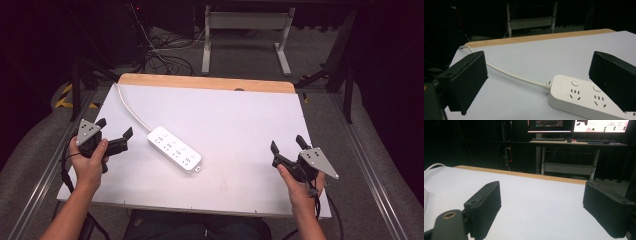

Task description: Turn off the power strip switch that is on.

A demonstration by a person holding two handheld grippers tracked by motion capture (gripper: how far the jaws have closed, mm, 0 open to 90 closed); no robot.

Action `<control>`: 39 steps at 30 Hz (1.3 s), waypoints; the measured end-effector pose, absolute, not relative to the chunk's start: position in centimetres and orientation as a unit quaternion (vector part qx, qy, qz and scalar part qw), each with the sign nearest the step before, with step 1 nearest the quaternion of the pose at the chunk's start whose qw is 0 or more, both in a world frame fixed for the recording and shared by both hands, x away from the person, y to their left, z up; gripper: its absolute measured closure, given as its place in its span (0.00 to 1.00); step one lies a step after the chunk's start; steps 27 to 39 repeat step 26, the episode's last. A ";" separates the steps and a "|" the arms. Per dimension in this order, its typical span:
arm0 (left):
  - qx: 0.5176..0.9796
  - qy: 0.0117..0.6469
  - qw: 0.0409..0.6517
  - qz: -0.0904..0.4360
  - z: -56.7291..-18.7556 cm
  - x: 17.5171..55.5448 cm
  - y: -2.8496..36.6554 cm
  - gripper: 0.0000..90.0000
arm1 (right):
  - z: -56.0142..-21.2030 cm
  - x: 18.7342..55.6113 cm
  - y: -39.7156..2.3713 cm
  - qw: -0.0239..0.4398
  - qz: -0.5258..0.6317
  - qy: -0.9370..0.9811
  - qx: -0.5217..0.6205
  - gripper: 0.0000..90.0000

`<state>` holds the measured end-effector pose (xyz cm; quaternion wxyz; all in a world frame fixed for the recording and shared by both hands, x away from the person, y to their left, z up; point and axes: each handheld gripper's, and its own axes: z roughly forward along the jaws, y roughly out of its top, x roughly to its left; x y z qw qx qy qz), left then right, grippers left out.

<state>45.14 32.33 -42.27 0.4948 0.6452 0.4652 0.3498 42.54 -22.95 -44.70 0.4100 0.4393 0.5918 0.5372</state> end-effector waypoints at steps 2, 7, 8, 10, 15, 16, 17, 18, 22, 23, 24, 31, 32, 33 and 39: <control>0.646 0.465 0.494 0.351 -42.3 45.2 32.3 0.03 | -44.7 42.5 -23.0 0.411 0.537 0.592 0.439 0.17; 0.645 0.465 0.494 0.352 -42.3 45.2 32.3 0.03 | -44.7 42.5 -23.0 0.411 0.537 0.591 0.440 0.17; 0.644 0.465 0.495 0.352 -42.3 45.2 32.3 0.03 | -44.7 42.5 -23.0 0.412 0.536 0.591 0.440 0.17; 0.645 0.466 0.494 0.351 -42.3 45.2 32.3 0.03 | -44.7 42.5 -23.0 0.411 0.536 0.591 0.440 0.17; 0.644 0.466 0.495 0.352 -42.3 45.2 32.3 0.03 | -44.7 42.5 -23.0 0.411 0.536 0.591 0.440 0.17; 0.643 0.466 0.496 0.352 -42.3 45.3 32.3 0.03 | -44.7 42.5 -23.0 0.410 0.537 0.591 0.440 0.17; 0.644 0.466 0.494 0.352 -42.3 45.3 32.3 0.03 | -44.7 42.5 -23.0 0.410 0.537 0.591 0.441 0.17; 0.644 0.466 0.493 0.352 -42.3 45.3 32.3 0.03 | -44.7 42.6 -23.0 0.411 0.536 0.591 0.441 0.17; 0.645 0.467 0.491 0.353 -42.4 45.3 32.3 0.03 | -44.8 42.6 -23.0 0.410 0.537 0.592 0.440 0.17; 0.645 0.467 0.492 0.353 -42.4 45.3 32.3 0.03 | -44.7 42.6 -23.0 0.410 0.537 0.592 0.440 0.17; 0.645 0.467 0.491 0.353 -42.4 45.3 32.3 0.03 | -44.7 42.6 -23.0 0.410 0.537 0.592 0.440 0.17; 0.644 0.468 0.491 0.353 -42.4 45.3 32.3 0.03 | -44.7 42.7 -23.0 0.410 0.537 0.592 0.439 0.17; 0.644 0.468 0.491 0.353 -42.4 45.3 32.3 0.03 | -44.7 42.7 -23.0 0.410 0.537 0.592 0.439 0.17; 0.644 0.468 0.491 0.353 -42.4 45.3 32.3 0.03 | -44.7 42.7 -23.0 0.410 0.537 0.592 0.439 0.17; 0.644 0.468 0.491 0.353 -42.4 45.3 32.3 0.03 | -44.7 42.7 -23.0 0.410 0.537 0.592 0.439 0.17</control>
